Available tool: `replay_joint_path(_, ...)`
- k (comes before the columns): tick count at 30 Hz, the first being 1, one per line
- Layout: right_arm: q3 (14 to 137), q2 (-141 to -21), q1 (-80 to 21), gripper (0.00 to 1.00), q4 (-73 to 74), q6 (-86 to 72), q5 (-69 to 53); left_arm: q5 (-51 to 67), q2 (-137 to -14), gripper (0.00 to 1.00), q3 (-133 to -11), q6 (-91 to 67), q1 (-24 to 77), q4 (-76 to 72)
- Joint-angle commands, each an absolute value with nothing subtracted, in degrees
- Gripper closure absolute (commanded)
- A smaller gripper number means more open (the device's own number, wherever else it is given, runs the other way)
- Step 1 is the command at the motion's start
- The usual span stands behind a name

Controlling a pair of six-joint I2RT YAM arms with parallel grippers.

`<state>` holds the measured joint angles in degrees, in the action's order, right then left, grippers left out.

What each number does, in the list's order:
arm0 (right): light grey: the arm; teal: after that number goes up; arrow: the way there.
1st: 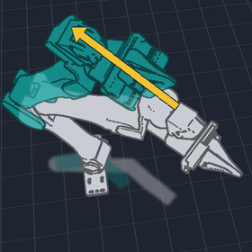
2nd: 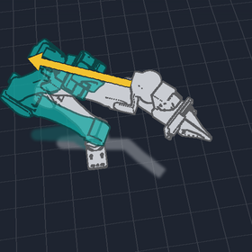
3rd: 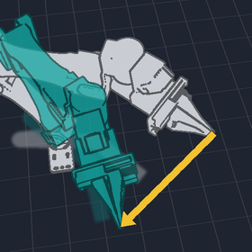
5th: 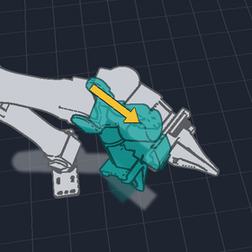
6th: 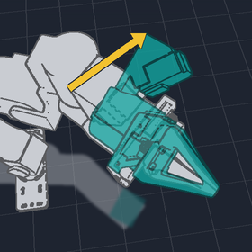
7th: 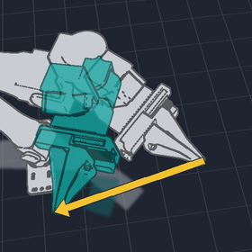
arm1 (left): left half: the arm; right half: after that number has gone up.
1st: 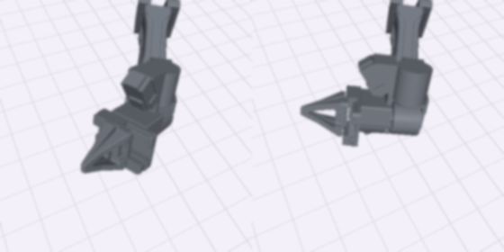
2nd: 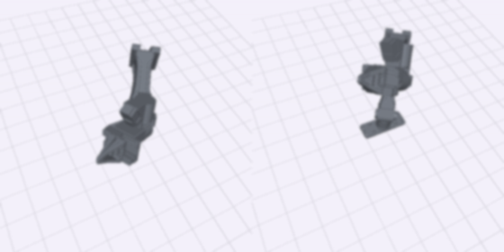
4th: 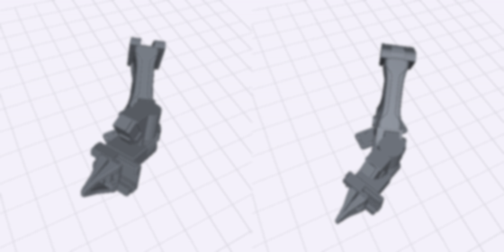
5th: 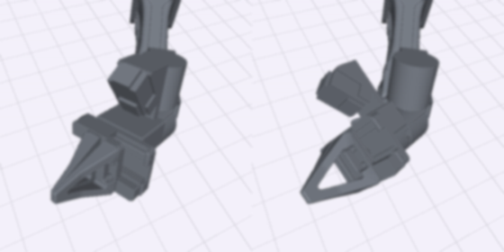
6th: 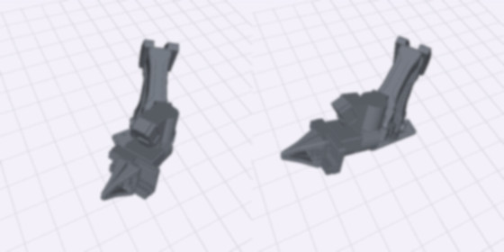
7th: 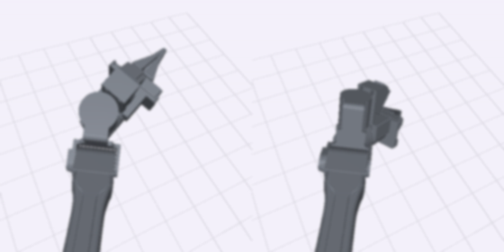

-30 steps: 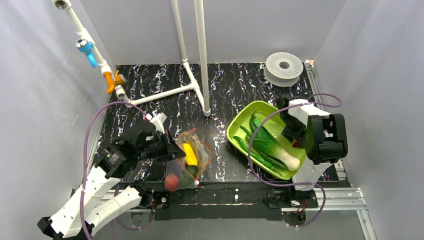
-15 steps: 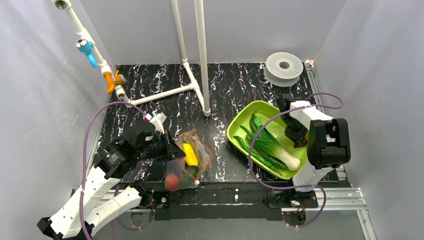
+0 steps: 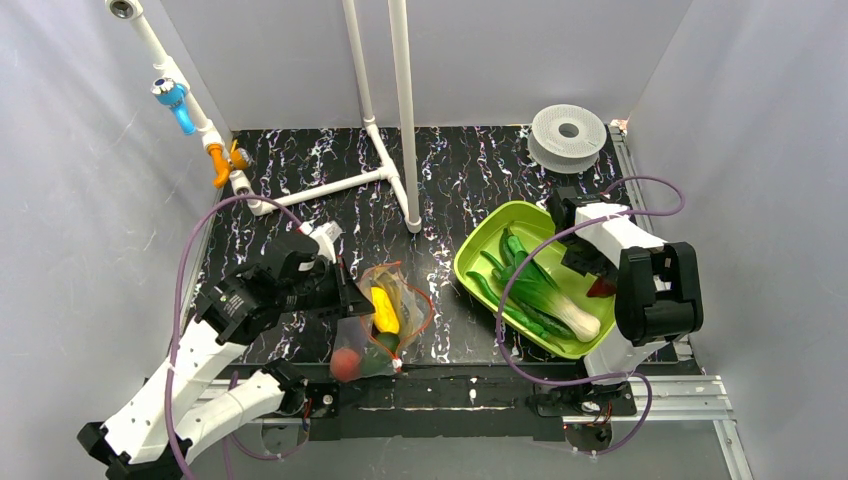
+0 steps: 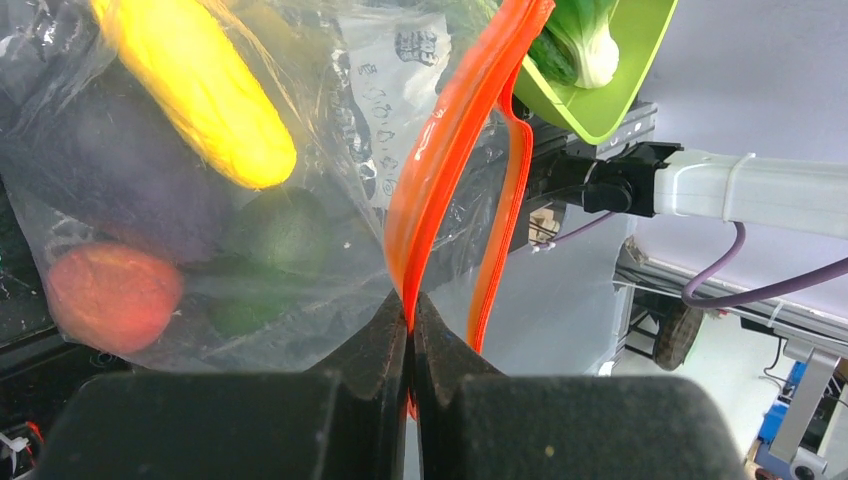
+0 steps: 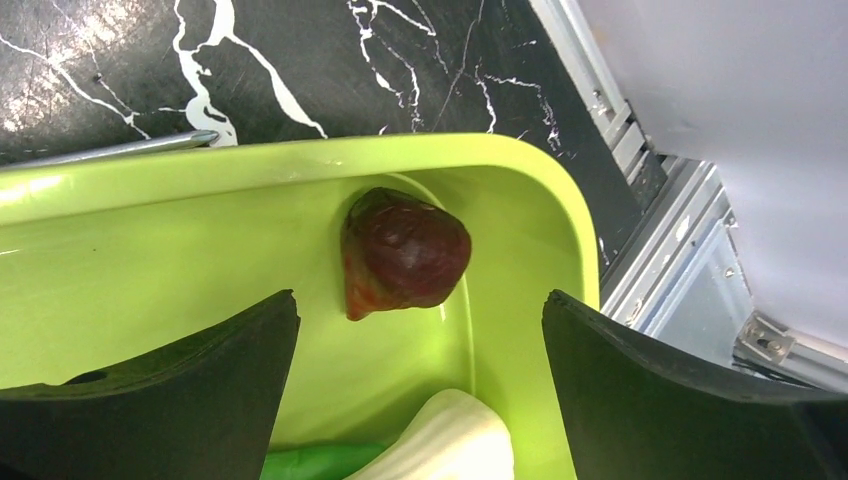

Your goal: Place the food in the zip-top bag and seal the zipper

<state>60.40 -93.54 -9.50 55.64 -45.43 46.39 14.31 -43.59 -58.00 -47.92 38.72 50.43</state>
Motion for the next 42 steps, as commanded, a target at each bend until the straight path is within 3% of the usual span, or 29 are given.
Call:
replay_joint_path(1, 60.87, -91.87, -9.32, 0.02, 54.8, -43.35, 51.28, 17.51, -44.93, 1.0, -61.03, -45.91, 38.64, 51.33)
replay_joint_path(23, 62.47, -102.62, -6.68, 0.1, 53.51, -36.37, 45.2, 17.12, -38.59, 1.0, -60.77, -45.97, 38.65, 52.69)
replay_joint_path(27, 62.43, -102.98, -6.07, 0.22, 52.5, -35.01, 43.24, 16.49, -38.42, 1.0, -60.53, -45.28, 38.59, 53.05)
replay_joint_path(33, 62.86, -103.59, -5.87, 0.28, 52.31, -34.06, 41.94, 16.09, -39.27, 1.0, -60.24, -44.17, 38.65, 51.78)
replay_joint_path(42, 59.22, -96.74, -7.3, 0.51, 48.37, -33.07, 40.31, 13.88, -44.87, 1.0, -62.04, -35.64, 38.61, 51.04)
